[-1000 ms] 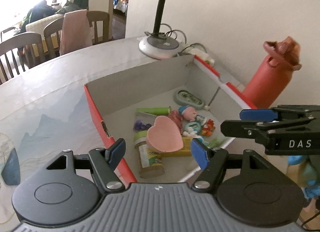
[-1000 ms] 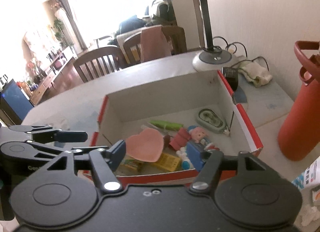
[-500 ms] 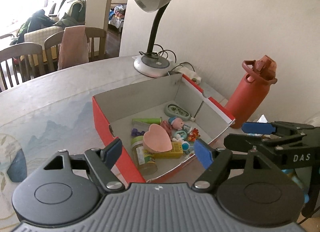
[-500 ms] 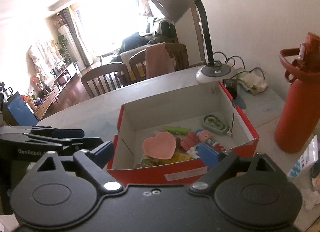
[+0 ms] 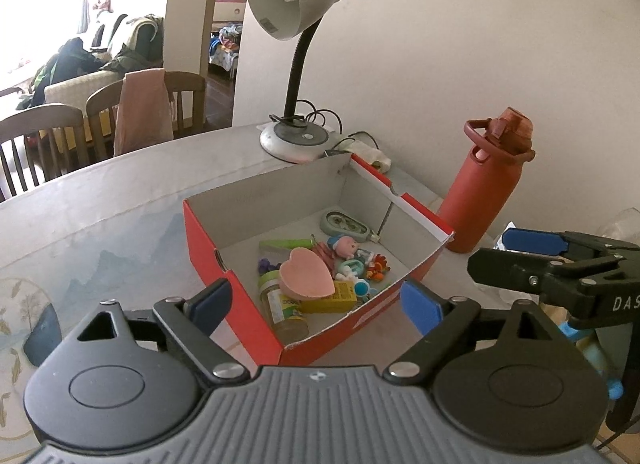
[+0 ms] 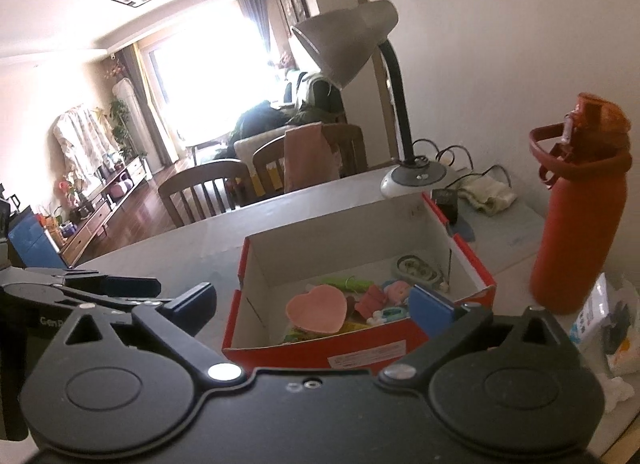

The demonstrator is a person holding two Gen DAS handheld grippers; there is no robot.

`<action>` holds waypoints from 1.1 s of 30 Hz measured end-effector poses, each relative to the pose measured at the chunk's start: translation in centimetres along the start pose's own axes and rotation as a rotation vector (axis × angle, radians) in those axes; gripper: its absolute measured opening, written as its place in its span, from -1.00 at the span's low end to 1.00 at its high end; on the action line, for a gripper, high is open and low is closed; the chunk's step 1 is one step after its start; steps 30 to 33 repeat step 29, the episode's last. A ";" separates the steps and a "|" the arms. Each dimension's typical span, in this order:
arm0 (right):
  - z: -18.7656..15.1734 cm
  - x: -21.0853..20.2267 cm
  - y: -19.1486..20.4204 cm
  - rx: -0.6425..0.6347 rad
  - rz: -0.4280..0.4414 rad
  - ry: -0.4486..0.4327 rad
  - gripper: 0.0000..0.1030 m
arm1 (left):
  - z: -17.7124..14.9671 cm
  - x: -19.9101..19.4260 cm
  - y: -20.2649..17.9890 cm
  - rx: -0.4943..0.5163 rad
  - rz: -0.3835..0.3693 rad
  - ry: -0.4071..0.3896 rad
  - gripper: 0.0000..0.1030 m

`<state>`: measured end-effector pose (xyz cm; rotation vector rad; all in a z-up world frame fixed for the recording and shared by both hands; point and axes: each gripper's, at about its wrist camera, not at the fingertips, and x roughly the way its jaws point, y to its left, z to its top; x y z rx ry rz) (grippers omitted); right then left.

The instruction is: Organize rigid objects

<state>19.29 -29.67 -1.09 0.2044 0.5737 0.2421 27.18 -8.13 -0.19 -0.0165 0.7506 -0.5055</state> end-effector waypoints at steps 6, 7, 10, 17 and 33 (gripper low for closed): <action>-0.5 -0.8 -0.3 0.020 -0.020 -0.021 0.99 | -0.5 -0.2 -0.2 -0.009 0.007 -0.004 0.78; -0.5 -0.9 -0.3 0.021 -0.023 -0.022 0.99 | -0.6 -0.3 -0.2 -0.011 0.006 -0.007 0.78; -0.7 -1.1 -0.4 0.026 -0.032 -0.029 0.99 | -0.8 -0.4 -0.3 -0.013 -0.003 -0.020 0.78; -1.2 -1.3 -0.4 0.023 -0.037 -0.025 0.99 | -1.2 -0.5 -1.0 0.017 0.033 -0.040 0.78; -2.0 -1.1 0.5 0.064 -0.054 0.019 0.99 | -1.7 -0.3 -0.8 0.029 0.044 -0.032 0.78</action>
